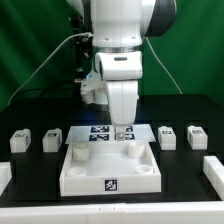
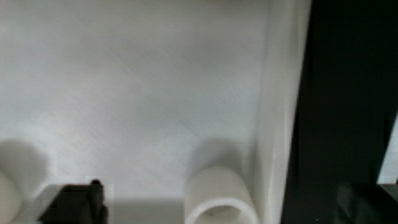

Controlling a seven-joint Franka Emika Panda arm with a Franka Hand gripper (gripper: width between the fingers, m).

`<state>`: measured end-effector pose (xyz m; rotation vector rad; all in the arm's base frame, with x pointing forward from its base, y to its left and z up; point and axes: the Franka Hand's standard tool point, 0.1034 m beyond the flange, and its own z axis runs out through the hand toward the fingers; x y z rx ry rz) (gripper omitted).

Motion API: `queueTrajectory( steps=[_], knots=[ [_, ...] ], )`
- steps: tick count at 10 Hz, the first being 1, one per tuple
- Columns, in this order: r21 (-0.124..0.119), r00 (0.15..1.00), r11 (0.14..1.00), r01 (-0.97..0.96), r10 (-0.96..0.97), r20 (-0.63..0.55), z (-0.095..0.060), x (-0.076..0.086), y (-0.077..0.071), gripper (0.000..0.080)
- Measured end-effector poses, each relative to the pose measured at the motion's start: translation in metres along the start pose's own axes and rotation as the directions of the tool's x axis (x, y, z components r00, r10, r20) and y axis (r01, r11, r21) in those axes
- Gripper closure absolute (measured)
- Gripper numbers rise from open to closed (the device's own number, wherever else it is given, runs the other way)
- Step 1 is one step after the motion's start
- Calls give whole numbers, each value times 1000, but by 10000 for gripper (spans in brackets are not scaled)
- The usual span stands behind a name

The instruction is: Assemble one leg

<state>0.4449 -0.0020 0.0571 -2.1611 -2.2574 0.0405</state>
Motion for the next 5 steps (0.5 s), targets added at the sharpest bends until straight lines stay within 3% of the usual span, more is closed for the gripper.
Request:
queueTrajectory(
  steps=[3, 5],
  knots=[
    [3, 1000, 1000, -2, 2, -1, 1, -1, -1, 150],
    [12, 1000, 1000, -18, 18, -9, 19, -9, -14, 150]
  ],
)
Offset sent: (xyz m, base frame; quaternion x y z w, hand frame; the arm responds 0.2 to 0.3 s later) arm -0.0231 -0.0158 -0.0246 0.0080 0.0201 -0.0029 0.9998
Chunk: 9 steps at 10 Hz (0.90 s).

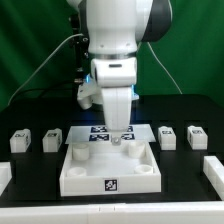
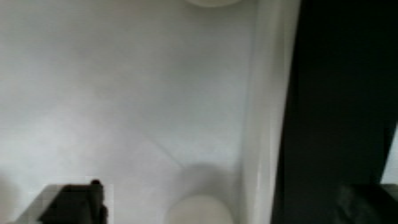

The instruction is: Assemble one leg

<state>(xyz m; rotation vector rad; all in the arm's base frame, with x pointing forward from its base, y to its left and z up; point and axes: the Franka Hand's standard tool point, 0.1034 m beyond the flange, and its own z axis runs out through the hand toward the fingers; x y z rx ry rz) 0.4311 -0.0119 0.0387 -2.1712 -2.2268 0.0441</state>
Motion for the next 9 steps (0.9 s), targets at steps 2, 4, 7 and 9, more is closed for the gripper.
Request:
queueTrajectory(
  steps=[2, 4, 7, 9],
  knots=[
    [24, 1000, 1000, -11, 11, -7, 15, -3, -2, 150],
    [40, 1000, 999, -20, 20, -13, 29, -2, 1, 150],
    [46, 1000, 999, -27, 28, -15, 32, -6, 0, 150],
    [47, 999, 999, -28, 29, -15, 32, -6, 0, 283]
  ],
)
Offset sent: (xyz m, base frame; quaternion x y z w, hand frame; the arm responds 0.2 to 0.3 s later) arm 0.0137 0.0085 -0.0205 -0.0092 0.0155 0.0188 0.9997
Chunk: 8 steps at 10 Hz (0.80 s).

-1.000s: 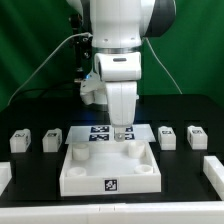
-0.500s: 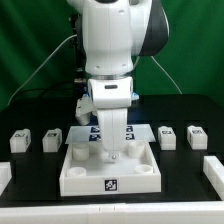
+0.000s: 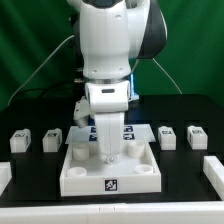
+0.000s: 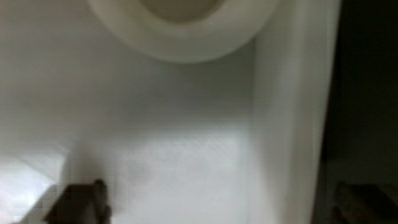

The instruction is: Assemble one leg

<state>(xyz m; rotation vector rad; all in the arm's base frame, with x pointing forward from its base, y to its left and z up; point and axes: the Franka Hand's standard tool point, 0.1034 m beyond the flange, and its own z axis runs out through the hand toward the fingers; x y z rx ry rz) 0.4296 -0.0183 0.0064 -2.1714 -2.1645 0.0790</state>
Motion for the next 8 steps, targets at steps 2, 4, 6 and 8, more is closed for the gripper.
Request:
queueTrajectory(
  steps=[2, 4, 6, 8],
  knots=[
    [1, 1000, 1000, 0, 0, 0, 0, 0, 0, 421],
    [1, 1000, 1000, 0, 0, 0, 0, 0, 0, 557],
    [-12, 1000, 1000, 0, 0, 0, -1, 0, 3, 733],
    [-13, 1000, 1000, 0, 0, 0, -1, 0, 3, 733]
  ],
)
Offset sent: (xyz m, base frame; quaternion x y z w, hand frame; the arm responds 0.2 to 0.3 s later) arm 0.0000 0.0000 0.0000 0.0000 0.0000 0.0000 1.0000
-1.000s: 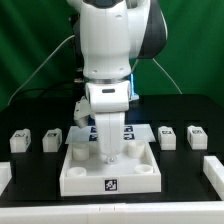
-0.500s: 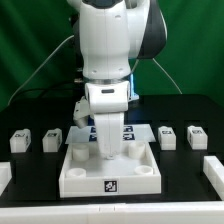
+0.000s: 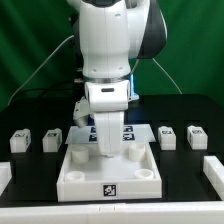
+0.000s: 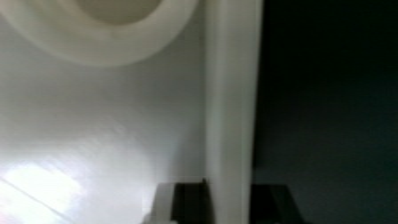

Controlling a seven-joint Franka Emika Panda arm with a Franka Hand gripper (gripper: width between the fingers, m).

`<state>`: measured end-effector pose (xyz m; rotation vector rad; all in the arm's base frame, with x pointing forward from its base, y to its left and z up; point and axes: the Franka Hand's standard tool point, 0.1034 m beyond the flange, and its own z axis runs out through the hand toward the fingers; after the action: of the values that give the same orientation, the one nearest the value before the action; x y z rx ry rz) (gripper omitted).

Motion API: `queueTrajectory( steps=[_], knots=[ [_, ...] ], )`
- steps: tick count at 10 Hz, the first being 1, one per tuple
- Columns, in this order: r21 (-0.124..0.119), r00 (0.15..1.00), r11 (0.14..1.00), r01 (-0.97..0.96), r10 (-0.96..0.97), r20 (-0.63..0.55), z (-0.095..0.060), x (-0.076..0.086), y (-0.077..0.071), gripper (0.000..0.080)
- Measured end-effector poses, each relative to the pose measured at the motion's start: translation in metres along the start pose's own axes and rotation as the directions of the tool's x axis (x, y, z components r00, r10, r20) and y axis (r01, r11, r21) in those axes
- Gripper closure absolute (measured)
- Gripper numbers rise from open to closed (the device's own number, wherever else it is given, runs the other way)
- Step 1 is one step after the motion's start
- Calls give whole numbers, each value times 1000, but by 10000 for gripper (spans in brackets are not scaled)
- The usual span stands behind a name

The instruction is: Assemble one leg

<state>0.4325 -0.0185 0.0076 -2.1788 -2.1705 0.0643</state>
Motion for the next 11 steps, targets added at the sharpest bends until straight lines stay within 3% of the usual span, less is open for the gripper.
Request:
queueTrajectory(
  steps=[7, 11],
  knots=[
    [-10, 1000, 1000, 4, -4, -2, 0, 1, 5, 732],
    [-37, 1000, 999, -8, 8, -21, -4, 39, 49, 733]
  ],
)
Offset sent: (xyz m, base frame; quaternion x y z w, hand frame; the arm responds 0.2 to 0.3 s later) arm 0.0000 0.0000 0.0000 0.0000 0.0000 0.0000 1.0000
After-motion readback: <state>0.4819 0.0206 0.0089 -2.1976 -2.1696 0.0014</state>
